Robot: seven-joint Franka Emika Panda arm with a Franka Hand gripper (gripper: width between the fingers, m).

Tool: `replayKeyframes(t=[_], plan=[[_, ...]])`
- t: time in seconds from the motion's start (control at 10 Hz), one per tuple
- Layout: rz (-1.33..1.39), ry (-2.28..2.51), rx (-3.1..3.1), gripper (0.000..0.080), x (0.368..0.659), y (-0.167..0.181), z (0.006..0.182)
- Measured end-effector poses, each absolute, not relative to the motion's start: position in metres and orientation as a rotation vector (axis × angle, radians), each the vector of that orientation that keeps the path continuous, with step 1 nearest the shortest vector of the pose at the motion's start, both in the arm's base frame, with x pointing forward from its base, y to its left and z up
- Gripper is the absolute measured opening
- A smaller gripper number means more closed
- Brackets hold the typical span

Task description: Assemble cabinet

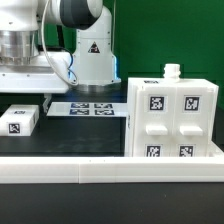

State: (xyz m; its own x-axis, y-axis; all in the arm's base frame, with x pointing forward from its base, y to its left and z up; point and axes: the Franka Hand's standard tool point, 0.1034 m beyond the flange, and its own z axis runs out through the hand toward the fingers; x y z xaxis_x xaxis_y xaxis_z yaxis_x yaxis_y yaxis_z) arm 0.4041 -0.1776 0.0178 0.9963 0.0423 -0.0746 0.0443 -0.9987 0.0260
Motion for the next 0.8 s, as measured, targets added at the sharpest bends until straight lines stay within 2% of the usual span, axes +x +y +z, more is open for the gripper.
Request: replayKeyframes(t=[0.2, 0.3, 0.4, 0.5, 0.8], plan=[[-0.119, 0.071, 3.111, 0.0797, 0.4045, -0.1766, 0.0168], [-0.117, 0.073, 3.111, 0.0673, 0.4055, -0.1764, 0.0173], [-0.119, 0.073, 3.111, 0.0673, 0.4051, -0.1764, 0.0168], [-0.118, 0.073, 3.111, 0.0555, 0.4053, -0.1765, 0.0169], [-0.118, 0.073, 3.111, 0.0558, 0.4053, -0.1765, 0.0169]])
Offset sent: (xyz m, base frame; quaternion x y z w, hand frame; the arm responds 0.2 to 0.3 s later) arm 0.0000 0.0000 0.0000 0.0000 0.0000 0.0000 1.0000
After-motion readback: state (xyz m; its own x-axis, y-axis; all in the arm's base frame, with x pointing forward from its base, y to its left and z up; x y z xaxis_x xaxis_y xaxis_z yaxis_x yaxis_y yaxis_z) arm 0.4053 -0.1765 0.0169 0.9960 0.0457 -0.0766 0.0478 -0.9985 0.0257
